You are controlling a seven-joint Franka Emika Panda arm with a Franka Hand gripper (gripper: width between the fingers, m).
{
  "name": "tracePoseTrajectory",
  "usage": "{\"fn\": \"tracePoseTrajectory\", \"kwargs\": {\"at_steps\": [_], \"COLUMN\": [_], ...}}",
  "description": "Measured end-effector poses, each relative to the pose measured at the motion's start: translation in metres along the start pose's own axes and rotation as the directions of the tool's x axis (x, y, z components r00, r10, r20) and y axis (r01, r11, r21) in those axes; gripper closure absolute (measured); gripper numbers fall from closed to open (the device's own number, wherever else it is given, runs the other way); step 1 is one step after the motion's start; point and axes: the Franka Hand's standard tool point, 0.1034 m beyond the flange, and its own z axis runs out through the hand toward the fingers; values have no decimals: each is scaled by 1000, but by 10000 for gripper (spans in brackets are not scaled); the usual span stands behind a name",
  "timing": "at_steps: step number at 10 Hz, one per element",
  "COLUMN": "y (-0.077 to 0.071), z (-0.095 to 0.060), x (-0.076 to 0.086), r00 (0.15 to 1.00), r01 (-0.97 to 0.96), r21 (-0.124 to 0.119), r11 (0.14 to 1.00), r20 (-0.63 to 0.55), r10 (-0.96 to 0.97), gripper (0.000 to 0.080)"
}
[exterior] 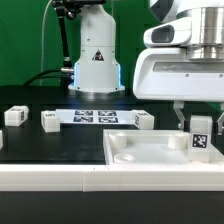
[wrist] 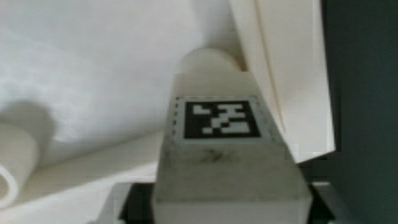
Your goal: Assemble one leg
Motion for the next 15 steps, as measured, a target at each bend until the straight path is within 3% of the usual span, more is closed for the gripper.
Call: {"fn": "tracePoseTrajectory", "kwargs": {"at_steps": [3, 7, 10, 11, 12, 13, 15], "y": [3, 2, 3, 2, 2, 2, 5], "z": [-1, 1, 0, 1, 1, 1, 1], "x": [-2, -5, -5, -6, -6, -5, -2], "r00": [976, 808, 697, 674, 694, 728, 845], "r01": [-217, -589, -717, -739, -720, -685, -535], "r21": [6, 20, 26, 25, 26, 31, 40], "r11": [976, 808, 697, 673, 693, 727, 844], "r20": [-17, 8, 35, 39, 38, 35, 26], "r10": [217, 589, 716, 738, 719, 685, 534], "gripper": [507, 495, 494, 415, 237, 177, 155]}}
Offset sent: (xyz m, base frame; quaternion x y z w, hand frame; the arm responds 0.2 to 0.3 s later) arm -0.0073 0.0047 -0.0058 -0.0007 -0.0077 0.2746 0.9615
